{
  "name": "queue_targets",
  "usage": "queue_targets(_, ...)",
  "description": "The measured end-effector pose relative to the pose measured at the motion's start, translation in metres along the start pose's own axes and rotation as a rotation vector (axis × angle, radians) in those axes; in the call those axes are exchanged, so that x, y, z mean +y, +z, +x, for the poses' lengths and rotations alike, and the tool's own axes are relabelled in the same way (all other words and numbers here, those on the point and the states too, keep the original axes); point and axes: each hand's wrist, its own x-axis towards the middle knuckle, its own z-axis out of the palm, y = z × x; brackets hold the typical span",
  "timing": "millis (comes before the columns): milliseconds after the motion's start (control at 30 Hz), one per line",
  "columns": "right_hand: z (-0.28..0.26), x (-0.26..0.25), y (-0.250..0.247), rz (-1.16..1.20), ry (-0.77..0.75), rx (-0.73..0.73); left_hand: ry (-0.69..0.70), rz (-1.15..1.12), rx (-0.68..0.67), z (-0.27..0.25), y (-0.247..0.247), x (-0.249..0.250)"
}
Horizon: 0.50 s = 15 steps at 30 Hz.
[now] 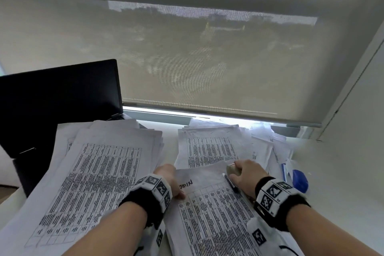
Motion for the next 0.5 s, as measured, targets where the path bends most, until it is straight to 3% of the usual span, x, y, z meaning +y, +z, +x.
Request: queue_targets(500,0.0011,-0.0074,0.0009,0.006,-0.019,0.046,0.021,-0.017,-0.018,-0.0091,-0.0041,0.0011)
